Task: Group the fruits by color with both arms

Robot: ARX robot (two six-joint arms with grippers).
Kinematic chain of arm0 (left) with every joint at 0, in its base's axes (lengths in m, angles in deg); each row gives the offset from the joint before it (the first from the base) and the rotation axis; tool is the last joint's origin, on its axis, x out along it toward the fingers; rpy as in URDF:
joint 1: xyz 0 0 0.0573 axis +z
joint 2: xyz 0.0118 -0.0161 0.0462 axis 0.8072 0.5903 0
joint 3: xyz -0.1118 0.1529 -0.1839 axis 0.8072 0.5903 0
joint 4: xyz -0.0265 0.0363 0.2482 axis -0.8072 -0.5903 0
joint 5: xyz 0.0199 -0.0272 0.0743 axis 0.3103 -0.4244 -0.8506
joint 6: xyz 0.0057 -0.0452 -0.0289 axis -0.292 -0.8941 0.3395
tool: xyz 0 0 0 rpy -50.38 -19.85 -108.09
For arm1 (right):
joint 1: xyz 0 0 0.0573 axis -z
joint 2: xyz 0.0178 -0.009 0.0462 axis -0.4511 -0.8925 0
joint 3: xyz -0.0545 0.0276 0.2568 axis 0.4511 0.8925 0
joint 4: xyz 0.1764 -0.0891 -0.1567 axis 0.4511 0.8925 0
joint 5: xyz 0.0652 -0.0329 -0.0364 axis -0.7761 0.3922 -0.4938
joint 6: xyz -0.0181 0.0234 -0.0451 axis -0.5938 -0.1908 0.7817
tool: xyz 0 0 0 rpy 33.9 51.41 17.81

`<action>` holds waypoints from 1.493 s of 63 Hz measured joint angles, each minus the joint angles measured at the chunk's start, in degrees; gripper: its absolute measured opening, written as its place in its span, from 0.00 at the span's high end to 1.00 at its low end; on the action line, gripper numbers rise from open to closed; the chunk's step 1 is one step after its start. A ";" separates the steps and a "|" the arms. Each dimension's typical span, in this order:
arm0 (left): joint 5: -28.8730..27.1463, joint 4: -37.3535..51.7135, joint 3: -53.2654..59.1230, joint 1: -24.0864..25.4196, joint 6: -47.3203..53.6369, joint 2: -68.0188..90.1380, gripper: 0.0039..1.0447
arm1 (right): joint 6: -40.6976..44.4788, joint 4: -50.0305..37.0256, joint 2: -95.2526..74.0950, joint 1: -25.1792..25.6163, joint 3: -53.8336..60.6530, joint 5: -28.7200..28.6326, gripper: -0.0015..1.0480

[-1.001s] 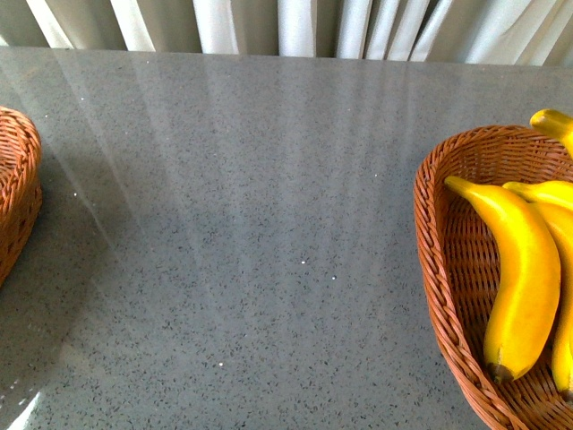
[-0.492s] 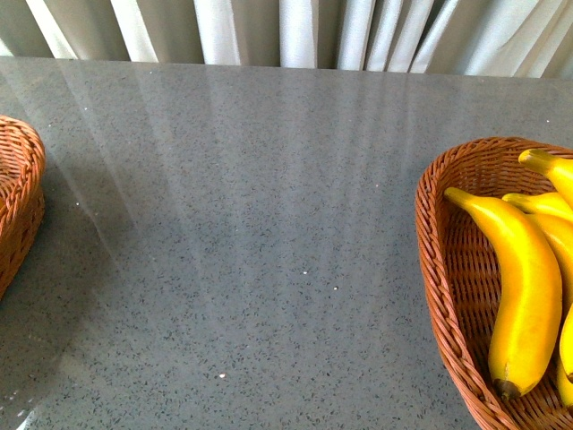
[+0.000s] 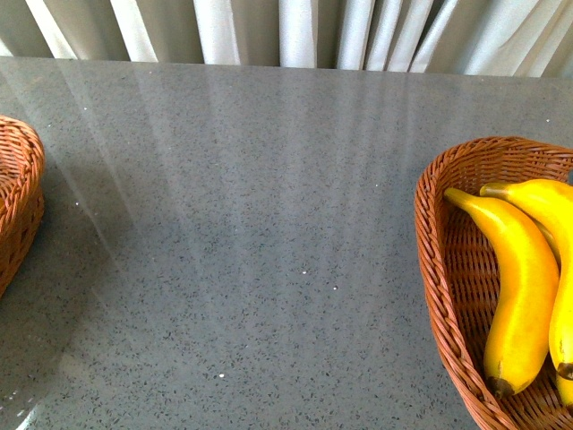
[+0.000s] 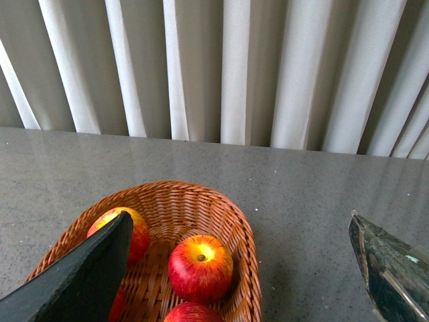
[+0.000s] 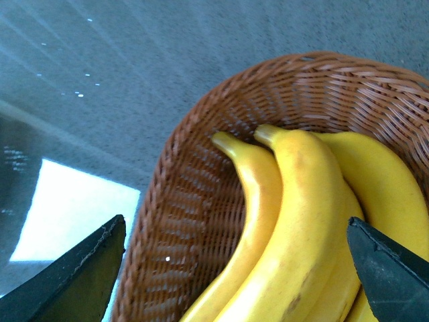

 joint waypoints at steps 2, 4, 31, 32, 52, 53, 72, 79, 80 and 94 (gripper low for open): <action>0.00 0.00 0.00 0.00 0.00 0.00 0.09 | 0.00 0.00 1.53 -0.07 0.44 -0.26 0.09; 0.00 0.00 0.00 0.00 0.00 0.00 0.09 | 0.00 -0.02 2.40 -0.11 0.48 -0.35 0.09; -0.02 0.00 0.00 0.00 0.00 0.00 0.09 | 4.00 -48.89 5.79 -4.09 18.91 22.10 0.50; -0.02 0.00 0.00 0.00 0.00 0.00 0.09 | 4.15 -48.98 6.78 -4.09 19.26 22.08 0.54; 0.00 0.00 0.00 0.00 0.00 0.00 0.09 | 4.94 -42.27 20.02 -4.15 26.05 22.10 0.98; -0.02 0.00 0.00 0.00 0.00 0.00 0.09 | 4.94 -42.58 20.00 -4.15 26.29 22.12 0.98; 0.00 0.00 0.00 0.00 0.00 0.00 0.09 | 4.96 -36.24 29.97 -4.20 29.20 22.21 0.98; 0.00 0.00 0.00 0.00 0.00 0.00 0.09 | 4.96 -32.28 34.14 -4.20 29.22 22.21 0.98; 0.00 0.00 0.00 0.00 0.00 0.00 0.09 | 4.96 -31.98 34.49 -4.20 29.22 22.21 0.98; -0.02 0.00 0.00 0.00 0.00 0.00 0.09 | 4.96 -25.18 41.81 -4.20 29.24 22.21 0.98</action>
